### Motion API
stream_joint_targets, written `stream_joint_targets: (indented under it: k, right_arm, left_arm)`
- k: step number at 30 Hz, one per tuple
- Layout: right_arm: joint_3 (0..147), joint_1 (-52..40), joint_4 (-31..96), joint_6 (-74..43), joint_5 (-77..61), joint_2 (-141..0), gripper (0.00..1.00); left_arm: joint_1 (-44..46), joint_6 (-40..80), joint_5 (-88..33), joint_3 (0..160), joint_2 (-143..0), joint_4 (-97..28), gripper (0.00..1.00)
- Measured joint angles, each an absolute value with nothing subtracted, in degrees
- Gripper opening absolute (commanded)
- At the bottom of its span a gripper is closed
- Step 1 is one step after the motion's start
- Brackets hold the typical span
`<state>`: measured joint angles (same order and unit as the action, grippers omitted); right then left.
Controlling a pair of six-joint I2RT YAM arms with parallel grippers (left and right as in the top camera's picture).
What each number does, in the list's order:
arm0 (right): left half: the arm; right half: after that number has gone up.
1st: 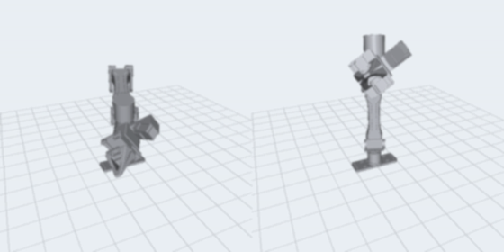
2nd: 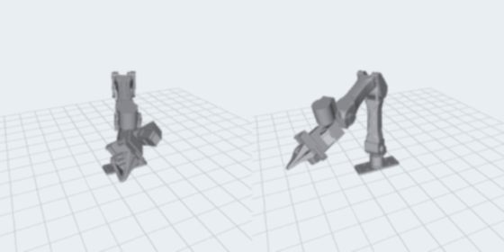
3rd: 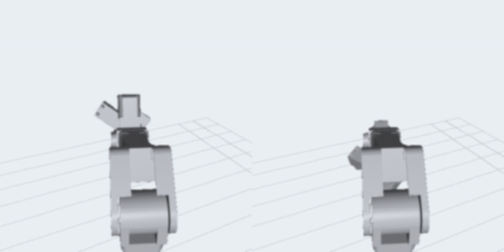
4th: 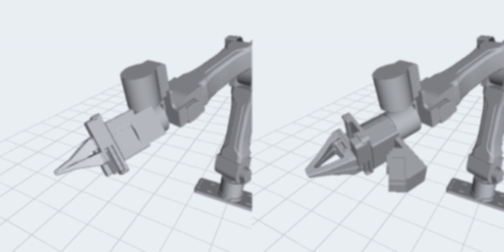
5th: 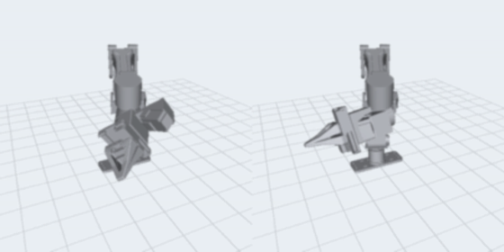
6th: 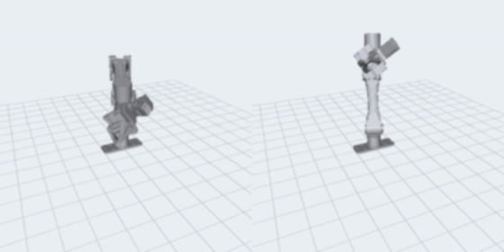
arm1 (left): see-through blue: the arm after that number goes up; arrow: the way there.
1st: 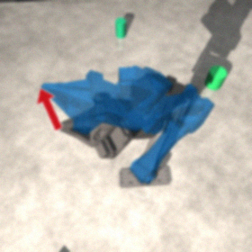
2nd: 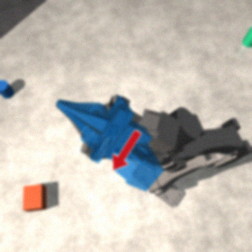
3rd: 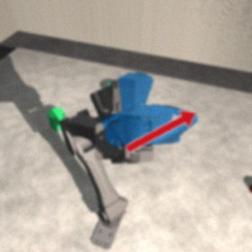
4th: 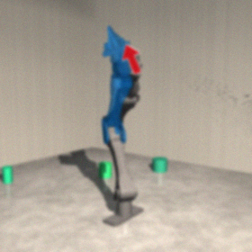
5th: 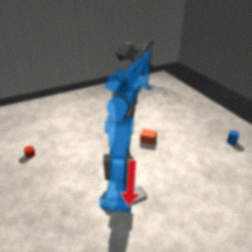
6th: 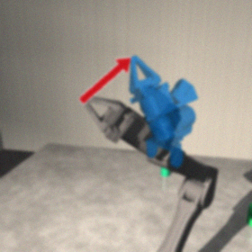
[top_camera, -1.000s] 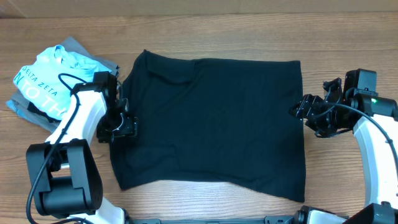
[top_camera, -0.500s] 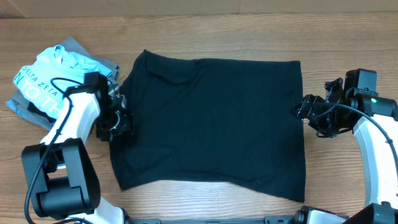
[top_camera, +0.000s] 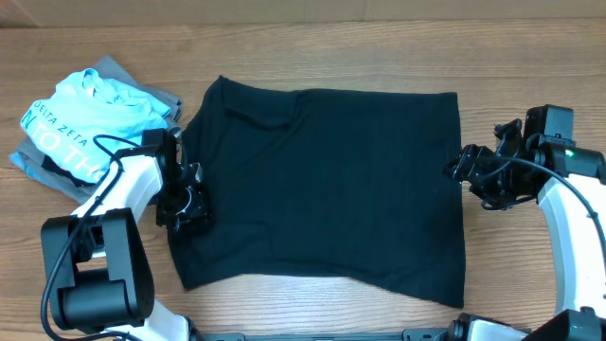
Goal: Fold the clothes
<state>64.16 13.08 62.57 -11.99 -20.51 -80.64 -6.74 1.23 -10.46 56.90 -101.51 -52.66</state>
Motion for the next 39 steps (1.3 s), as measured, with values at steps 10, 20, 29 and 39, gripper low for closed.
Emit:
stream_joint_targets:
  k: [10,20,29,39]
  right_arm:
    - [64.2,13.1,62.7,-12.0,-20.5,-80.6,0.71]
    - [64.2,13.1,62.7,-12.0,-20.4,-80.6,0.71]
    - [64.2,13.1,62.7,-12.0,-19.5,-80.6,0.71]
    - [64.2,13.1,62.8,-12.0,-19.4,-80.6,0.71]
  left_arm:
    - [-6.7,1.3,-9.0,56.8,-101.5,-50.7,0.43]
    - [-6.8,1.1,-9.5,55.8,-101.5,-51.0,0.04]
    - [-6.8,1.1,-9.6,56.6,-101.5,-53.5,0.35]
    - [-6.8,1.1,-9.6,58.2,-101.5,-55.6,0.04]
